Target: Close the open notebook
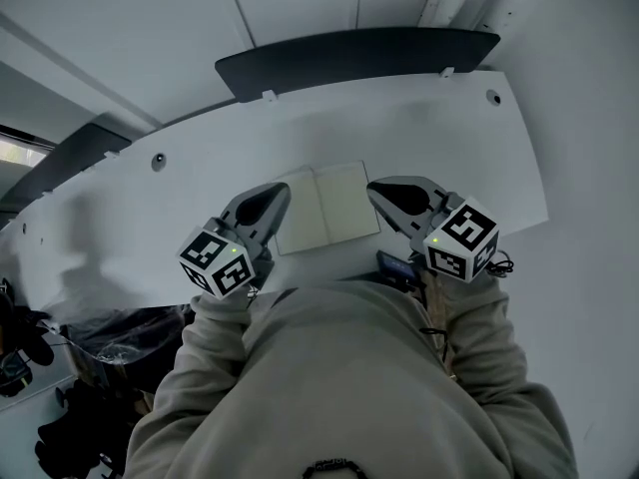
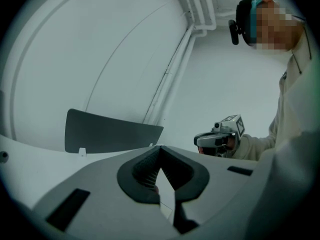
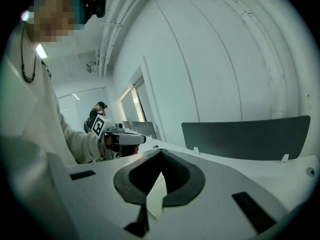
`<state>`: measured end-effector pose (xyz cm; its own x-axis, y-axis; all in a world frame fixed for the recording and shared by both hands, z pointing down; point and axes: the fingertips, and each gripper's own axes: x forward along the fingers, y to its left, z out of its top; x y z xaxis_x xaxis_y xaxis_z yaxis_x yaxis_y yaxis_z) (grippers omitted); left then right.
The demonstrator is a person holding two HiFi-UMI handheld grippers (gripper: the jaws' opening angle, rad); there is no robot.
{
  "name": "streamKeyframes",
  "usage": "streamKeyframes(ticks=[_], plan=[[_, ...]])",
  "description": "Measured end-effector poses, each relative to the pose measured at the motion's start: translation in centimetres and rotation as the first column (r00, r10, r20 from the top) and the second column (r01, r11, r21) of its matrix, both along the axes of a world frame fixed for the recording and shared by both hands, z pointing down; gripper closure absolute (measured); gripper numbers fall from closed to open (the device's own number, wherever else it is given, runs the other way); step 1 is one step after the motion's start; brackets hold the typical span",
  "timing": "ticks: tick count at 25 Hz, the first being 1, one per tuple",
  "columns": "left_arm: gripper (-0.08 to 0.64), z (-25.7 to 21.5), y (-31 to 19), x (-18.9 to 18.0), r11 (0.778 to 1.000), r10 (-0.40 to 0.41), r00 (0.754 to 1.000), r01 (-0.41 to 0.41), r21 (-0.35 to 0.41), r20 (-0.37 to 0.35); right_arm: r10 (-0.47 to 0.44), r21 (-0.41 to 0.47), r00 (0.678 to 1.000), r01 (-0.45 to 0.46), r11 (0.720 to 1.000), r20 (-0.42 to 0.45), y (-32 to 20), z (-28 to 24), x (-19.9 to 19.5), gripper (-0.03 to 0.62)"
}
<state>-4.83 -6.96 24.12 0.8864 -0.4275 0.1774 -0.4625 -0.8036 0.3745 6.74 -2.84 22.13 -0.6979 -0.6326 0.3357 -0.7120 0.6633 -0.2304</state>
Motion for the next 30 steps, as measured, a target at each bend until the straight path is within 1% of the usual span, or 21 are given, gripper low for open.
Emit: streamKeyframes(ticks=[6,10,17,25,30], plan=[[0.567,-0.4,-0.9,1.3,1.000,-0.006,1.000,0.006,-0.011,-0.002,0.034,-0.009,0.999,-0.035,0.999,-0.017,-0.8,1.6,2.5,0.572],[0.567,-0.1,-1.0,2.1,1.000,0.007,1.000,-0.007,-0.007,0.015,0.056,-0.015,0.998,-0.056,0.998,0.009,-1.3,2.3,3.1,0.572],[0.566,0.2,0.0,4.1,0.999,0.043,0.999,-0.043,-0.010,0.024,0.037,-0.032,0.999,-0.036,0.999,0.018,-1.0,3.0,3.8,0.572],[0.566,0.3,0.0,3.7,0.999,0.024,1.000,-0.023,-0.022,0.016,0.015,-0.025,1.000,-0.015,1.000,0.023,-1.2,2.6,3.3,0.572],[0.566,0.4,0.3,3.7,0.999,0.033,0.999,-0.033,-0.013,0.014,0.012,-0.025,1.000,-0.012,1.000,0.020,-1.0,2.8,3.2,0.572]])
